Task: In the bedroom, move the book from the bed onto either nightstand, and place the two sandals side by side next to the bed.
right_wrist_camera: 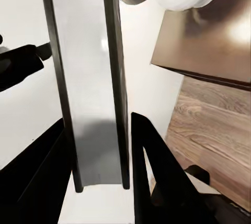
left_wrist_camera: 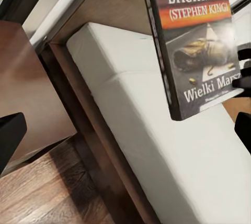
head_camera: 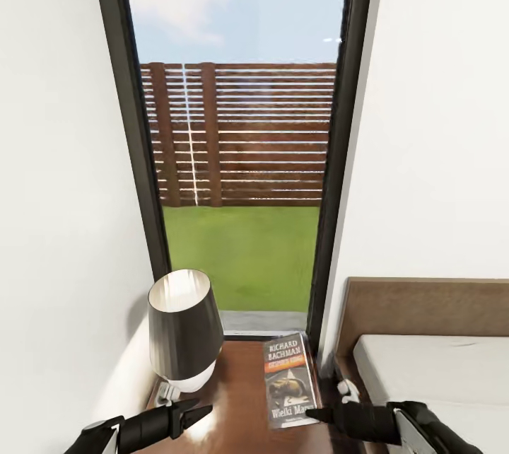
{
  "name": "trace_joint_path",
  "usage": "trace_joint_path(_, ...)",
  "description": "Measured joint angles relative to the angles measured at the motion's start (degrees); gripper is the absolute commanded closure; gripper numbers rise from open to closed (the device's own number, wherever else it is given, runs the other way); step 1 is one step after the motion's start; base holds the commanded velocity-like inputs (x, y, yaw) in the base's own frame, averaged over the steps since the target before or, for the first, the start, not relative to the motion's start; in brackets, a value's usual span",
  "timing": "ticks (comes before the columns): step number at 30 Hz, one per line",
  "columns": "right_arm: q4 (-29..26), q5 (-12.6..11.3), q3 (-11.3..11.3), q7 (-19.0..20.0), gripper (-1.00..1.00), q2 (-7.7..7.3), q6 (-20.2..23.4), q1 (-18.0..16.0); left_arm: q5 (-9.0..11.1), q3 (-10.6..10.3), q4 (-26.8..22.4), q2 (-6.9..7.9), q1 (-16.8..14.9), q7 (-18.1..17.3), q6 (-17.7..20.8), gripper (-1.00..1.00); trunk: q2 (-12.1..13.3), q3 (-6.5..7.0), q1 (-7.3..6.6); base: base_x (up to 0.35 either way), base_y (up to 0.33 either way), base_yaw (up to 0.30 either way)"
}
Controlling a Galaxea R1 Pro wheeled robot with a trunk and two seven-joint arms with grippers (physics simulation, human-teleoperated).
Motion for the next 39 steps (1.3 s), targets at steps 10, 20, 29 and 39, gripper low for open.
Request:
trace_joint_path(10, -1.04, -1.31, -0.2, -15.48, 1.0, 4.25, 0.49, -0.61, 0.02, 0.02, 0.02, -0.05, 0.02, 0.01, 0.0, -1.0, 0.0, 0.0, 0.0, 0.0, 0.0, 0.0)
trace_joint_path(20, -1.27, -9.89, -0.56, -21.27, 1.0, 4.31, 0.53, -2.55, 0.02, 0.02, 0.02, -0.09, 0.02, 0.05, 0.0, -1.0, 0.0, 0.0, 0.0, 0.0, 0.0, 0.0)
trace_joint_path(29, -1.37, -29.48, -0.63, -20.24, 1.0, 4.02, 12.07, -2.71, 0.02, 0.01, 0.06, -0.09, 0.02, 0.02, 0.0, -1.0, -0.01, 0.0, 0.0, 0.0, 0.0, 0.0)
trace_joint_path(39, -1.17, -31.01, -0.56, -13.89, 1.0, 4.0, 12.8, -2.71, 0.02, 0.02, 0.06, -0.06, 0.02, 0.01, 0.0, -1.0, -0.01, 0.0, 0.0, 0.0, 0.0, 0.0)
